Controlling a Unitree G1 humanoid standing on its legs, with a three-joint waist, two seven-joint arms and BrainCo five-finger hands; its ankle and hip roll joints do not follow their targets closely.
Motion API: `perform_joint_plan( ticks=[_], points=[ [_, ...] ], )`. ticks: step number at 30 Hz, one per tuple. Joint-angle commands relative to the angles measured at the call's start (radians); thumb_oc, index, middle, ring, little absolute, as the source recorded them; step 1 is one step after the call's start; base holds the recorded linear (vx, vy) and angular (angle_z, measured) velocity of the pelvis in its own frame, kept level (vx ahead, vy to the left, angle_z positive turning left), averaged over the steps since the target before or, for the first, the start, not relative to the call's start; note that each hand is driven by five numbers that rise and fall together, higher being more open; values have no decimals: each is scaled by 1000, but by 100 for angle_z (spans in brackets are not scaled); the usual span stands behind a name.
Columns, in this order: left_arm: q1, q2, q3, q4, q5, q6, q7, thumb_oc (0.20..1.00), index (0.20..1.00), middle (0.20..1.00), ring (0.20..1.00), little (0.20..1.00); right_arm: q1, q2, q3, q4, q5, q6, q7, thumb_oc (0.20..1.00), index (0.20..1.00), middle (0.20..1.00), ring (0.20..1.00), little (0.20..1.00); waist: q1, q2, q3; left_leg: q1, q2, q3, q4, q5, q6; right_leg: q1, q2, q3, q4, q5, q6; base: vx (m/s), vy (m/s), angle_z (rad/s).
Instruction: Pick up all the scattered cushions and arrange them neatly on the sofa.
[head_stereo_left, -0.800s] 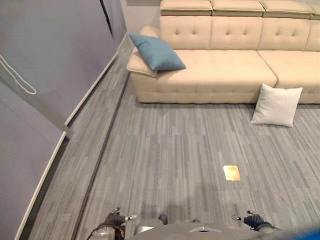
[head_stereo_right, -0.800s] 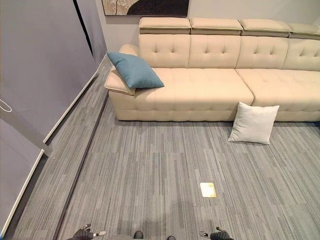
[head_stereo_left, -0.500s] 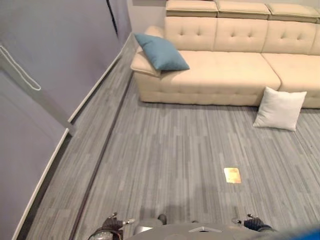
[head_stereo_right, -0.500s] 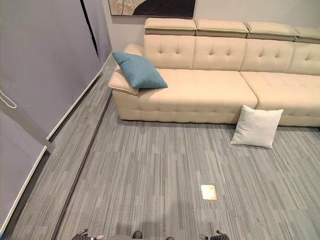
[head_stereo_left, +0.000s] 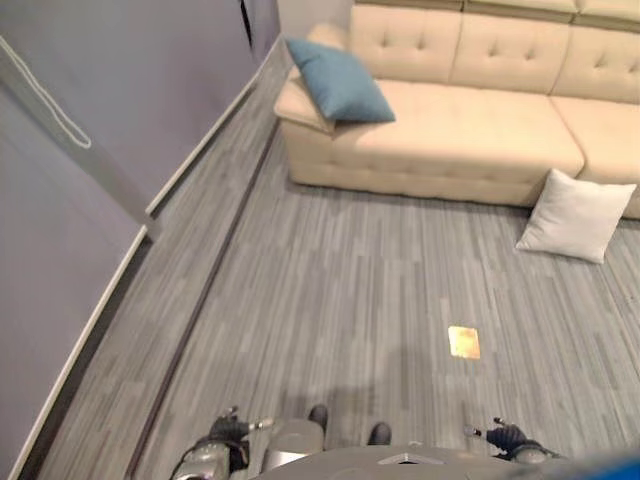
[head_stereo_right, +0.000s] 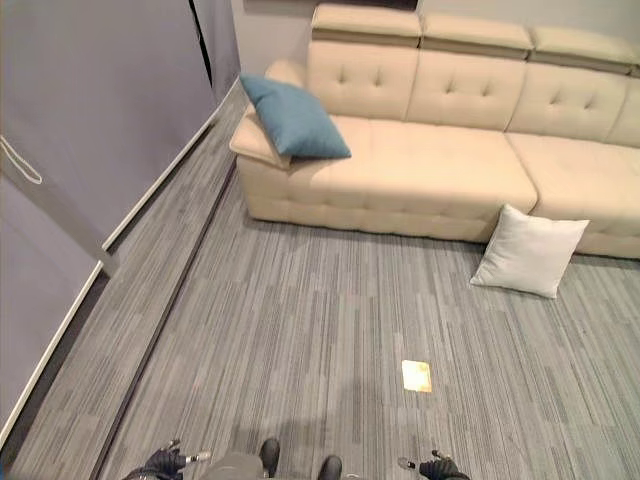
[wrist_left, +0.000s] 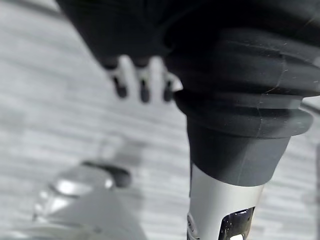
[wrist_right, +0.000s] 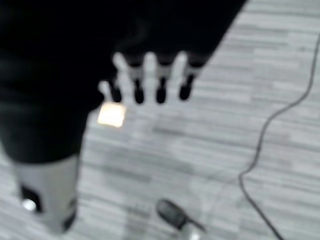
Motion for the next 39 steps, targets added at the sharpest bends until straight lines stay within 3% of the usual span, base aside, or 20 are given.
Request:
perform_joint_plan(
  ticks=[1,5,9,13,16,18,21,22,23,24,26,28,30,32,33,35,37,38,39],
  points=[
    [-30,-14,-38,13,-9,-21,0,1000,1000,1000,1000,1000,-18,-9,31,-16,29,-11,-13,1000,1000,1000,1000,1000,0,-7,6,-26,18,17,51,-32,-6,15,-46,9,22,-29,100,86,57,14],
    [-29,-20,-50,20,9,-15,-1,1000,1000,1000,1000,1000,-17,-2,31,-27,32,-10,-12,1000,1000,1000,1000,1000,-2,-5,-6,-56,26,82,-30,2,15,23,-47,-11,22,-43,106,125,94,20],
    [-17,-7,-25,43,7,-16,-3,1000,1000,1000,1000,1000,-31,24,48,-36,20,-8,-2,1000,1000,1000,1000,1000,21,-29,-19,-33,-2,54,-16,-41,39,20,-67,29,81,-65,124,182,187,-6],
    [-14,5,-18,46,8,-16,-2,1000,1000,1000,1000,1000,-44,36,53,-40,14,-8,2,1000,1000,1000,1000,1000,43,-35,-17,-13,-15,55,-12,-72,77,-28,-110,65,218,-60,153,137,191,-31],
    [-25,30,-27,36,30,-11,-2,1000,1000,1000,1000,1000,-61,41,54,-62,17,-8,3,1000,1000,1000,1000,1000,33,-23,11,40,-20,56,-16,-98,119,-135,-161,70,480,48,176,179,250,-4],
    [-29,39,-27,35,41,-9,-4,1000,1000,1000,1000,1000,-62,43,58,-70,17,-8,4,1000,1000,1000,1000,1000,23,-14,15,87,-18,42,-37,-111,129,-189,-155,70,530,53,169,270,200,1],
    [-32,41,-25,33,39,-14,-5,1000,1000,1000,1000,1000,-66,41,64,-75,16,-9,10,1000,1000,1000,1000,1000,8,-13,20,139,-21,19,-71,-119,127,-239,-120,73,471,45,163,256,53,0],
    [-36,41,-18,40,40,-15,-7,1000,1000,1000,1000,1000,-69,40,67,-81,16,-12,12,1000,1000,1000,1000,1000,-1,-26,24,176,-33,5,-99,-133,120,-268,-119,40,333,58,163,220,-18,20],
    [-36,41,-18,40,40,-15,-7,1000,1000,1000,1000,1000,-69,39,67,-81,16,-12,12,1000,1000,1000,1000,1000,-3,-22,28,184,-29,2,-101,-134,119,-257,-115,36,326,60,163,343,-38,24],
    [-39,42,-13,45,40,-15,-6,1000,1000,1000,1000,1000,-71,40,68,-89,18,-13,13,1000,1000,1000,1000,1000,-11,-34,30,197,-38,-7,-102,-139,114,-282,-106,37,238,79,171,216,-32,19],
    [-47,46,-10,53,49,-15,-6,1000,1000,1000,1000,1000,-72,40,71,-94,20,-13,14,1000,1000,1000,1000,1000,-33,-34,33,230,-32,-30,-92,-163,105,-299,-69,80,140,108,182,421,-29,26],
    [-48,35,-16,59,55,-19,-14,1000,1000,1000,1000,1000,-61,41,73,-80,18,-8,17,1000,1000,1000,1000,1000,-45,-38,6,260,-26,-59,-56,-188,87,-263,-48,117,106,104,168,518,-36,62],
    [-35,26,-23,59,54,-17,-15,1000,1000,1000,1000,1000,-44,43,77,-75,16,-10,21,1000,1000,1000,1000,1000,-51,-26,-25,257,-8,-60,30,-137,44,-221,-12,125,97,95,138,393,-50,60],
    [-31,25,-29,38,37,-18,-19,1000,1000,1000,1000,1000,-38,37,76,-76,20,-11,18,1000,1000,1000,1000,1000,-42,-41,-16,172,4,-26,202,-53,-10,-167,-36,80,75,91,128,236,-85,57],
    [-38,30,-35,23,31,-18,-19,1000,1000,1000,1000,1000,-42,33,85,-85,28,-17,13,1000,1000,1000,1000,1000,-36,-53,1,110,19,6,282,-30,-12,-140,-37,84,72,76,110,163,-116,56],
    [-53,35,-39,16,20,-16,-13,1000,1000,1000,1000,1000,-49,33,88,-79,41,-14,11,1000,1000,1000,1000,1000,-14,-67,22,27,40,50,364,-35,2,-98,-34,72,59,46,90,157,-115,26],
    [-64,36,-41,20,8,-10,-8,1000,1000,1000,1000,1000,-55,34,84,-72,56,-10,8,1000,1000,1000,1000,1000,4,-71,36,-39,48,76,336,-58,24,-64,-35,63,49,18,84,269,-43,-3],
    [-67,35,-39,28,7,-9,-8,1000,1000,1000,1000,1000,-57,34,79,-77,67,-15,6,1000,1000,1000,1000,1000,17,-72,37,-75,32,84,224,-92,41,-36,-28,66,37,-7,91,390,40,1],
    [-66,35,-38,30,9,-10,-4,1000,1000,1000,1000,1000,-59,35,82,-75,63,-14,5,1000,1000,1000,1000,1000,19,-68,30,-84,26,87,124,-71,42,-26,-22,67,34,-20,94,422,76,28]
  ],
)
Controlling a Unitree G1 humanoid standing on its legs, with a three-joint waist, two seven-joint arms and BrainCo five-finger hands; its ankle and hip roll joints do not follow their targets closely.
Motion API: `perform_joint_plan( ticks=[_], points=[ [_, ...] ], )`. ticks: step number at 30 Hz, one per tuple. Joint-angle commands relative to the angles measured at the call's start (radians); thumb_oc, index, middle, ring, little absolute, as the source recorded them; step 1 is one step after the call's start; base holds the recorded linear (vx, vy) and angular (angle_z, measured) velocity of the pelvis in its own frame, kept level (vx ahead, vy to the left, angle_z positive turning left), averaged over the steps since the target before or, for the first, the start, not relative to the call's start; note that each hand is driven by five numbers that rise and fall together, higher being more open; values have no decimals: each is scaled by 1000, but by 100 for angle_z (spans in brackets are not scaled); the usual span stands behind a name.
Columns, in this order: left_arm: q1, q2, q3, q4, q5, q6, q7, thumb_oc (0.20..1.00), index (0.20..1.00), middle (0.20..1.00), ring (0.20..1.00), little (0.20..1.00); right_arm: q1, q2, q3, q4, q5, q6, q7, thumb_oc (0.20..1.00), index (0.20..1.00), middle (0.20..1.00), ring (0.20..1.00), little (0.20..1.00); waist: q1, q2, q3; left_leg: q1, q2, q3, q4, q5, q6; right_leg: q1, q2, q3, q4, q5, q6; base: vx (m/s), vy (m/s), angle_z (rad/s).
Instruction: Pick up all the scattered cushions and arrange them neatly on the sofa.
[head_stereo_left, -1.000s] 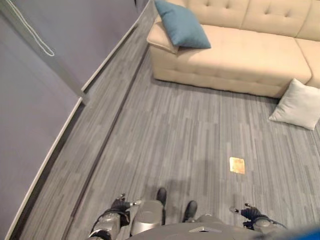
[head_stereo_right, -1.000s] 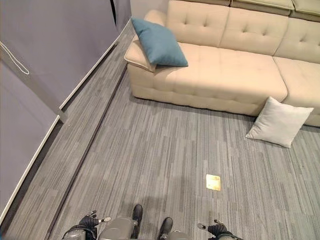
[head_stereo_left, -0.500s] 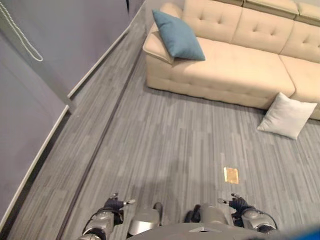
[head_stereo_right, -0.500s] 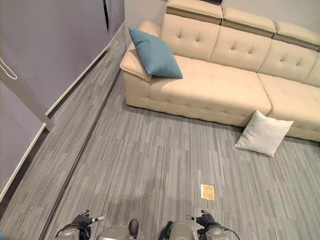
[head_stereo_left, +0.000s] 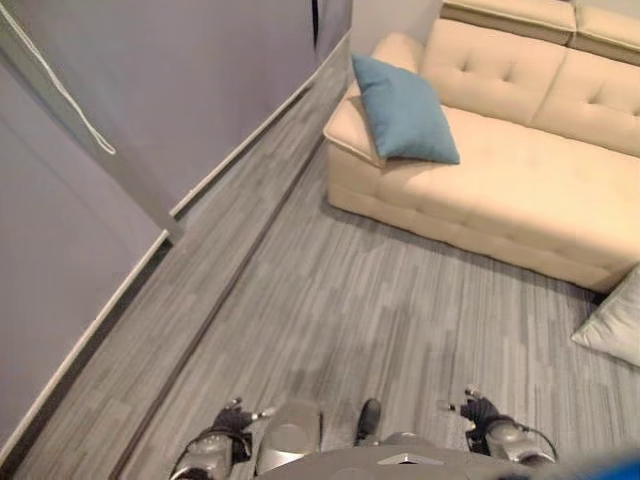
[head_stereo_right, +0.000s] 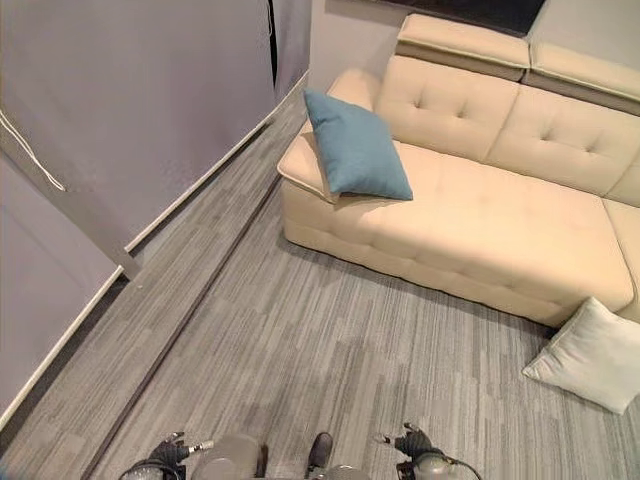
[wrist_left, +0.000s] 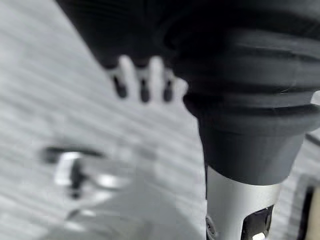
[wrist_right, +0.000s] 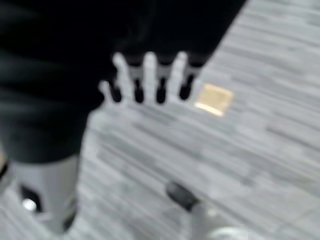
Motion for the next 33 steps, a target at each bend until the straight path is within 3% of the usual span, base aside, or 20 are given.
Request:
perform_joint_plan(
  ticks=[1,2,3,5,8,9,11,13,15,17,21,25,29,30,31,33],
  points=[
    [-31,0,-24,-3,4,-6,-2,1000,1000,1000,1000,1000,29,-47,11,-19,38,-11,-13,1000,1000,1000,1000,1000,-5,12,7,146,-42,-4,-380,140,25,16,-41,-6,35,-54,188,486,148,38],
    [-20,-3,-19,8,9,-6,-4,1000,1000,1000,1000,1000,33,-48,17,-16,30,-12,-13,1000,1000,1000,1000,1000,10,29,-5,107,-43,-22,-496,246,16,57,-13,13,36,-87,184,509,170,39],
    [-18,-5,-20,18,13,-6,-4,1000,1000,1000,1000,1000,30,-50,18,-14,27,-11,-14,1000,1000,1000,1000,1000,17,33,-7,93,-48,-27,-515,269,12,75,-5,27,43,-104,181,578,243,-3],
    [-4,-3,0,43,10,-7,-10,1000,1000,1000,1000,1000,28,-37,20,-19,16,-14,-6,1000,1000,1000,1000,1000,16,16,-29,120,-64,-36,-489,229,27,80,-23,32,91,-125,193,395,215,-53],
    [6,-3,3,37,4,-5,-11,1000,1000,1000,1000,1000,25,-30,21,-26,9,-13,-2,1000,1000,1000,1000,1000,21,14,-40,135,-78,-35,-474,206,44,64,-44,38,170,-126,214,247,196,-51],
    [6,-2,0,38,12,-4,-14,1000,1000,1000,1000,1000,15,-25,22,-34,2,-12,3,1000,1000,1000,1000,1000,23,17,-33,172,-98,-34,-453,156,81,1,-94,52,348,-64,248,225,264,-10],
    [-1,3,-7,34,14,-2,-11,1000,1000,1000,1000,1000,1,-28,23,-44,-5,-11,2,1000,1000,1000,1000,1000,9,35,-18,215,-95,-38,-458,137,102,-77,-124,58,485,28,267,248,281,-29],
    [-11,8,-18,25,22,0,-13,1000,1000,1000,1000,1000,-4,-30,27,-61,-9,-15,-2,1000,1000,1000,1000,1000,-3,55,-6,255,-89,-46,-462,114,116,-124,-136,53,571,39,257,272,202,-15],
    [-15,13,-21,18,27,-3,-12,1000,1000,1000,1000,1000,-4,-36,27,-67,-18,-11,0,1000,1000,1000,1000,1000,-12,60,-6,300,-89,-47,-471,88,117,-168,-163,6,516,35,248,356,95,22],
    [-18,18,-15,20,38,-4,-21,1000,1000,1000,1000,1000,-13,-40,26,-74,-27,-10,2,1000,1000,1000,1000,1000,-19,58,-4,353,-88,-45,-489,54,102,-195,-206,-61,334,45,256,400,-55,-8],
    [-24,23,1,36,62,-12,-23,1000,1000,1000,1000,1000,-29,-41,34,-79,-41,-6,9,1000,1000,1000,1000,1000,-39,49,5,409,-79,-60,-483,12,75,-218,-202,-36,98,111,296,317,-91,0],
    [-15,12,14,57,61,-17,-22,1000,1000,1000,1000,1000,-27,-38,43,-79,-51,-6,15,1000,1000,1000,1000,1000,-37,40,-16,455,-67,-62,-481,-17,59,-186,-201,-43,63,136,301,302,-100,29],
    [1,1,11,60,48,-12,-18,1000,1000,1000,1000,1000,-12,-46,47,-85,-36,-12,14,1000,1000,1000,1000,1000,-51,54,-57,491,-4,-101,-456,25,14,-161,-145,-36,104,92,259,352,-196,19],
    [0,1,4,58,51,-12,-18,1000,1000,1000,1000,1000,-7,-46,47,-85,-29,-14,11,1000,1000,1000,1000,1000,-53,55,-56,478,8,-100,-423,52,-3,-153,-134,-38,105,79,248,199,-270,-15],
    [-12,0,-9,44,40,-10,-18,1000,1000,1000,1000,1000,-5,-56,44,-98,2,-22,2,1000,1000,1000,1000,1000,-52,43,-38,404,24,-98,-280,111,-34,-119,-123,-51,92,56,223,131,-222,-32],
    [-22,-1,-14,36,31,-10,-16,1000,1000,1000,1000,1000,-6,-60,47,-103,9,-26,-2,1000,1000,1000,1000,1000,-50,35,-24,368,31,-91,-228,123,-39,-104,-118,-60,82,45,212,69,-177,-20]
  ],
)
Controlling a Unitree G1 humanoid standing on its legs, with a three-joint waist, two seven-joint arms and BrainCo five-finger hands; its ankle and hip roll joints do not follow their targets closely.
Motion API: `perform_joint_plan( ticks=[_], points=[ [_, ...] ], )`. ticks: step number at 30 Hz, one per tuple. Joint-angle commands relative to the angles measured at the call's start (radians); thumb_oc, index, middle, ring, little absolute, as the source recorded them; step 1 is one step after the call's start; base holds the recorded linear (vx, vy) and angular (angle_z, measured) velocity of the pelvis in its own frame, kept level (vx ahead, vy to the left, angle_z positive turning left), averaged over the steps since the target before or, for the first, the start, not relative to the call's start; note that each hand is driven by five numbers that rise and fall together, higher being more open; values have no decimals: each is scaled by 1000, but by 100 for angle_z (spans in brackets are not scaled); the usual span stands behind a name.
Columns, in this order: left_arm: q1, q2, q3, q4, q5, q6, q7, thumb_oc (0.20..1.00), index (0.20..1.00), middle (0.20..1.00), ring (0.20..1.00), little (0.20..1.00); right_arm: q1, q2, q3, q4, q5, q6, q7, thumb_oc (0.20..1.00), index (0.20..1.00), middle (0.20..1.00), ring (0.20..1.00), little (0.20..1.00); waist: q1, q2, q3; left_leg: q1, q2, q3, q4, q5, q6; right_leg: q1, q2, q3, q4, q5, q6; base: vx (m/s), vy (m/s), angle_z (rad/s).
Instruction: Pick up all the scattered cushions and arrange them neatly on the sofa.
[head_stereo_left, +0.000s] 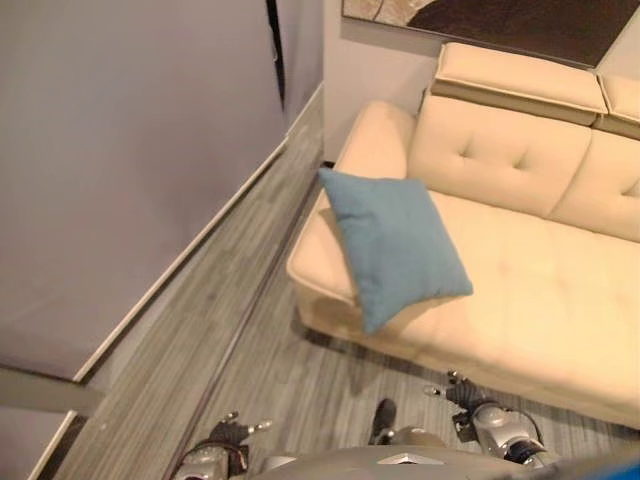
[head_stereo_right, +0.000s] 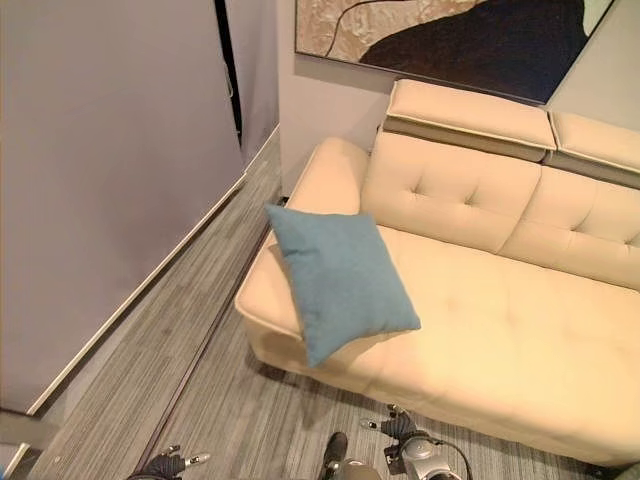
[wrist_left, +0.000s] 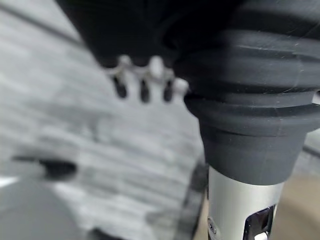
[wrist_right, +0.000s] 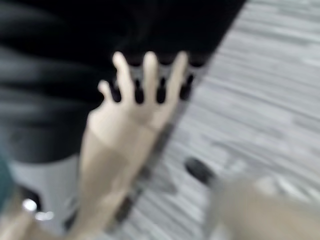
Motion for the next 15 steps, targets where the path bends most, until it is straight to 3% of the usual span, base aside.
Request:
perform_joint_plan(
  ticks=[1,5,6,7,10,15],
  points=[
    [-100,33,-15,-27,-17,-16,3,1000,1000,1000,1000,1000,-32,-37,10,-11,56,-23,-18,1000,1000,1000,1000,1000,9,-26,101,-121,122,-49,-22,119,-14,23,-42,-18,18,-53,148,68,-168,13],
    [-117,22,-41,-32,-8,-15,5,1000,1000,1000,1000,1000,-44,-48,-1,-11,81,-23,-20,1000,1000,1000,1000,1000,18,-38,112,-195,66,-31,-122,49,19,55,-32,-8,-20,-73,158,102,-63,-6],
    [-117,22,-41,-32,-8,-15,5,1000,1000,1000,1000,1000,-44,-48,-1,-11,81,-23,-20,1000,1000,1000,1000,1000,18,-38,112,-195,66,-31,-122,49,19,55,-32,-7,-20,-73,158,179,60,-26],
    [-108,16,-49,-43,11,-11,4,1000,1000,1000,1000,1000,-35,-51,-13,-20,77,-25,-25,1000,1000,1000,1000,1000,14,-18,98,-225,41,22,-291,104,35,74,-13,-12,-26,-89,161,130,60,4],
    [-98,17,-38,-30,14,-14,8,1000,1000,1000,1000,1000,-35,-50,-8,-11,63,-22,-24,1000,1000,1000,1000,1000,39,-15,100,-220,8,-31,-292,111,38,78,-8,18,1,-106,161,108,74,18],
    [-73,17,-7,-36,-30,-19,14,1000,1000,1000,1000,1000,-46,-36,-13,-20,52,-23,-23,1000,1000,1000,1000,1000,41,-2,97,-173,-7,-36,-331,103,77,30,-37,34,155,-107,184,59,137,-53]
  ],
)
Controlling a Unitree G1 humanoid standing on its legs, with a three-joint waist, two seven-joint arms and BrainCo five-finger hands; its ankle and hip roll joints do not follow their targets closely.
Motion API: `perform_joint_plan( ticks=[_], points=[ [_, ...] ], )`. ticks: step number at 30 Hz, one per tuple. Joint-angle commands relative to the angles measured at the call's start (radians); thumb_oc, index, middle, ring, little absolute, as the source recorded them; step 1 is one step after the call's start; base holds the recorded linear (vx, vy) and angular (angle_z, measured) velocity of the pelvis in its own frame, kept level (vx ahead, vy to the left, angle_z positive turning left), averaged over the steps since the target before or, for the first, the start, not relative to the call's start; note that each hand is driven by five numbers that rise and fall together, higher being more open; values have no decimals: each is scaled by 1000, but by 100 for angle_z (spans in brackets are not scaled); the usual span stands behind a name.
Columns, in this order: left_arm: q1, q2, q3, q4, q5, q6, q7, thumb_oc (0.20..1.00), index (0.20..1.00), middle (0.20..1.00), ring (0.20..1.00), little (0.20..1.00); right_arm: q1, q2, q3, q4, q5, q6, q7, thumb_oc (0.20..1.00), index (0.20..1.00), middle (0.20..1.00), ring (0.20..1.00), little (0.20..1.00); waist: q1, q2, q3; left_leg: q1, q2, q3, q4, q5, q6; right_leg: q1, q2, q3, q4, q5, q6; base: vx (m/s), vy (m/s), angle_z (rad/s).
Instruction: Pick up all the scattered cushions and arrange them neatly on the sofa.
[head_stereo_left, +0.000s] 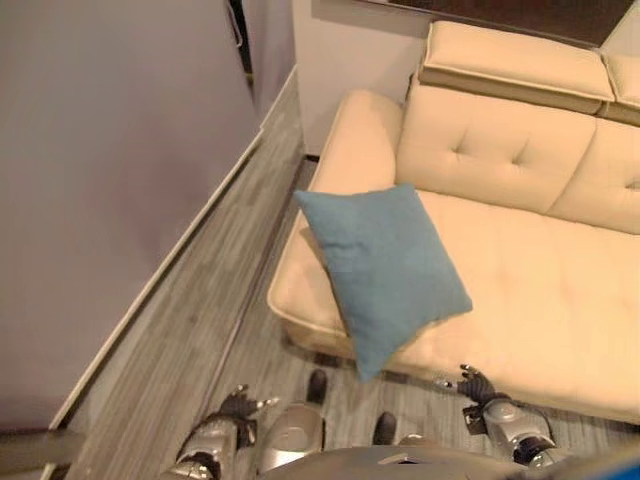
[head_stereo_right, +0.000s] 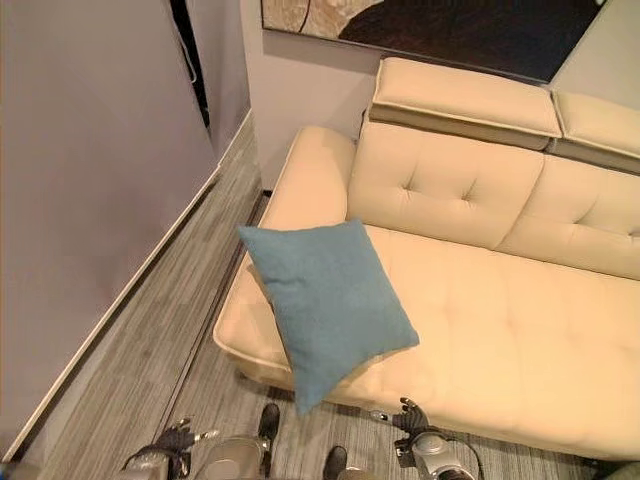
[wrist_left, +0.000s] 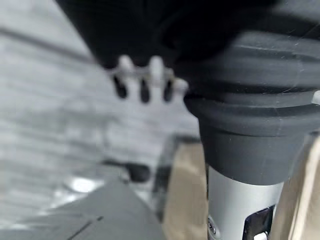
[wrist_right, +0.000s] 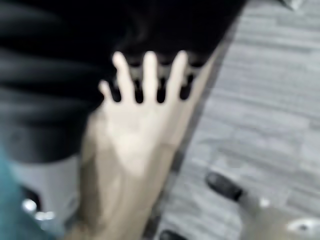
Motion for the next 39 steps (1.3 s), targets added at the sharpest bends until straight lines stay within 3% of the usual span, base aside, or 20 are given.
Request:
perform_joint_plan(
  ticks=[1,3,4,7,8,10,13,17,19,21,22,26,27,29,31,32,39],
  points=[
    [-10,12,18,-9,-26,-18,16,1000,1000,1000,1000,1000,-39,-19,2,-42,-8,-19,-9,1000,1000,1000,1000,1000,31,-14,23,65,-12,-38,56,-114,-7,-97,2,-30,108,61,57,46,103,-23],
    [-9,23,20,-8,-20,-19,14,1000,1000,1000,1000,1000,-45,-14,4,-43,-10,-18,-8,1000,1000,1000,1000,1000,30,-6,26,82,-9,-38,48,-115,6,-120,-6,-11,176,59,68,43,74,-38],
    [-14,27,16,-9,-18,-20,12,1000,1000,1000,1000,1000,-47,-13,2,-49,-8,-20,-8,1000,1000,1000,1000,1000,23,-5,26,87,-8,-47,44,-116,10,-131,-5,28,179,60,73,45,41,-29],
    [-16,30,18,-7,-17,-24,14,1000,1000,1000,1000,1000,-45,-12,1,-51,-8,-19,-8,1000,1000,1000,1000,1000,25,-3,20,97,-5,-52,37,-124,9,-127,-29,44,136,70,69,48,-32,20],
    [-20,32,21,-6,-20,-24,17,1000,1000,1000,1000,1000,-49,-15,1,-56,-11,-18,-10,1000,1000,1000,1000,1000,33,0,14,100,6,-50,29,-132,4,-120,-74,40,72,107,74,92,-140,15],
    [-25,38,25,-7,-23,-26,22,1000,1000,1000,1000,1000,-51,-16,-2,-60,-16,-16,-14,1000,1000,1000,1000,1000,32,-4,15,104,15,-62,32,-145,-2,-141,-119,72,10,159,89,99,-164,6],
    [-25,43,30,-5,-23,-31,24,1000,1000,1000,1000,1000,-56,-21,-5,-65,-18,-12,-13,1000,1000,1000,1000,1000,27,-13,19,115,27,-75,46,-163,-15,-147,-139,106,-39,202,113,103,-170,1],
    [-24,42,39,1,-34,-33,27,1000,1000,1000,1000,1000,-57,-23,1,-79,-28,-13,-12,1000,1000,1000,1000,1000,30,-29,14,127,48,-76,38,-166,-35,-122,-135,88,-78,208,124,94,-213,17],
    [-26,40,41,4,-43,-32,31,1000,1000,1000,1000,1000,-57,-29,11,-89,-33,-14,-16,1000,1000,1000,1000,1000,29,-28,4,128,86,-95,13,-141,-61,-118,-105,98,-69,176,115,95,-278,-9],
    [-31,35,31,-7,-55,-32,37,1000,1000,1000,1000,1000,-45,-51,15,-132,-29,-20,-24,1000,1000,1000,1000,1000,16,-19,1,114,140,-121,-12,-108,-96,-116,-65,64,-61,130,91,77,-329,26],
    [-31,35,31,-7,-55,-32,37,1000,1000,1000,1000,1000,-45,-51,15,-133,-30,-20,-24,1000,1000,1000,1000,1000,14,-18,0,113,141,-123,-13,-108,-96,-115,-64,62,-61,130,91,21,-267,50],
    [-64,25,0,-65,-64,-39,50,1000,1000,1000,1000,1000,-26,-89,-12,-196,0,-39,-50,1000,1000,1000,1000,1000,-28,-19,27,23,190,-39,27,-58,-116,-93,-49,-17,-100,110,71,-59,-202,91],
    [-75,18,-4,-108,-82,-42,56,1000,1000,1000,1000,1000,-22,-104,-27,-208,8,-40,-59,1000,1000,1000,1000,1000,-38,-19,30,-3,175,20,52,-56,-109,-86,-42,-47,-119,107,68,-40,-193,101],
    [-80,19,-9,-148,-93,-52,69,1000,1000,1000,1000,1000,-31,-115,-33,-213,10,-42,-66,1000,1000,1000,1000,1000,-31,-16,33,-24,120,17,56,-62,-94,-81,-29,-51,-125,105,63,8,-127,39],
    [-64,23,6,-204,-128,-64,94,1000,1000,1000,1000,1000,-34,-119,-39,-231,3,-42,-79,1000,1000,1000,1000,1000,-28,-15,22,-26,111,16,24,-61,-85,-94,-20,-44,-123,103,63,38,-32,34],
    [-56,32,11,-241,-135,-79,108,1000,1000,1000,1000,1000,-36,-121,-35,-239,3,-46,-81,1000,1000,1000,1000,1000,-8,-19,28,-28,86,-34,37,-73,-80,-98,-18,-30,-122,104,64,18,1,-26],
    [-2,60,53,-554,-209,-136,187,1000,1000,1000,1000,1000,-54,-143,-91,-289,5,-62,-142,1000,1000,1000,1000,1000,21,-19,56,-36,76,-35,-39,-44,-72,-133,-32,-37,-126,113,68,-4,9,-13]
  ],
)
